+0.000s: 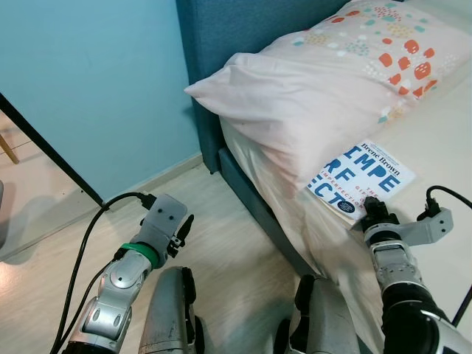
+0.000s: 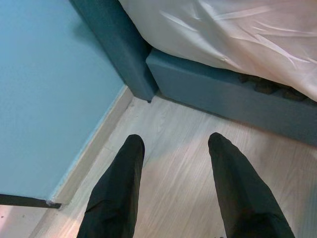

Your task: Clean up the room

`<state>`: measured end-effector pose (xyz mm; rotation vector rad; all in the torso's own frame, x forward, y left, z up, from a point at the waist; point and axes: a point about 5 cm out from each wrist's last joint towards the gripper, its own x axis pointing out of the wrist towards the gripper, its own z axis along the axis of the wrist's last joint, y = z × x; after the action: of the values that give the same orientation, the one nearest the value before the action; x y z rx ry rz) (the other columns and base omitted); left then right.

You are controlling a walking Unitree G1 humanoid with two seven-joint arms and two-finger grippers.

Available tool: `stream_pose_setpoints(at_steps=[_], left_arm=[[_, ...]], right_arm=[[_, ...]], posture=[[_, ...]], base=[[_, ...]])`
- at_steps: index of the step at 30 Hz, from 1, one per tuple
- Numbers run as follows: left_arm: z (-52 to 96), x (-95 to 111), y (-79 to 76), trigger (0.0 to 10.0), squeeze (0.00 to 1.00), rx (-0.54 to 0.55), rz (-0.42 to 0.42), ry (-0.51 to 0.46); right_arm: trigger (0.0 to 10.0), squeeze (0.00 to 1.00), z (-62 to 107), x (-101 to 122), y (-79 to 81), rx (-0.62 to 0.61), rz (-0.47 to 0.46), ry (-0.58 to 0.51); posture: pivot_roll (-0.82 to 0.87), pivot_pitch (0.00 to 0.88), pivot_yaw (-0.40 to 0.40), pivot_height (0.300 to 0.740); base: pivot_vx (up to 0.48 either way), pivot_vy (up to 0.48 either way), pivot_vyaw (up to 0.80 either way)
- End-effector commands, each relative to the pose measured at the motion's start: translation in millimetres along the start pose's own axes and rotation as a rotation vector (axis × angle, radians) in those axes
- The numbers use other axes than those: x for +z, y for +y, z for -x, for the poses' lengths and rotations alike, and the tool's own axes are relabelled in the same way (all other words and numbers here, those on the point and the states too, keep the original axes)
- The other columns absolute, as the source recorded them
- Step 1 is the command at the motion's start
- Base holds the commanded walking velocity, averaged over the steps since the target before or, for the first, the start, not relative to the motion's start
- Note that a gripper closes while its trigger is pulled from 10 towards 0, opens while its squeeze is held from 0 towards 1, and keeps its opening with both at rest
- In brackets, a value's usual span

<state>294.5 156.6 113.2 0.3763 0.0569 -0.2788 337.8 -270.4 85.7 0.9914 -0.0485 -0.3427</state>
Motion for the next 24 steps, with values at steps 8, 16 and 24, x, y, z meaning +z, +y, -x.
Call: stream_pose_setpoints(at_steps=[8, 16, 24], left_arm=[[3.6, -11, -4.9, 10.0, 0.00, -0.012, 0.001, 0.037], [2.1, -11, -6.2, 10.0, 0.00, -0.014, 0.003, 0.034], [1.6, -11, -6.6, 10.0, 0.00, -0.013, 0.003, 0.035]], right_arm=[[10.0, 0.00, 21.6, -12, -40.6, -0.162, -0.005, 0.028], [10.0, 0.00, 24.4, -11, -44.2, -0.167, 0.006, 0.028], [10.0, 0.24, 25.4, -11, -45.2, -0.170, 0.037, 0.032]], posture=[[0.15, 0.236, 0.071, 0.567], [0.13, 0.238, 0.068, 0.567], [0.13, 0.237, 0.066, 0.567]], base=[[0.000, 0.000, 0.00], [0.000, 0.000, 0.00], [0.000, 0.000, 0.00]])
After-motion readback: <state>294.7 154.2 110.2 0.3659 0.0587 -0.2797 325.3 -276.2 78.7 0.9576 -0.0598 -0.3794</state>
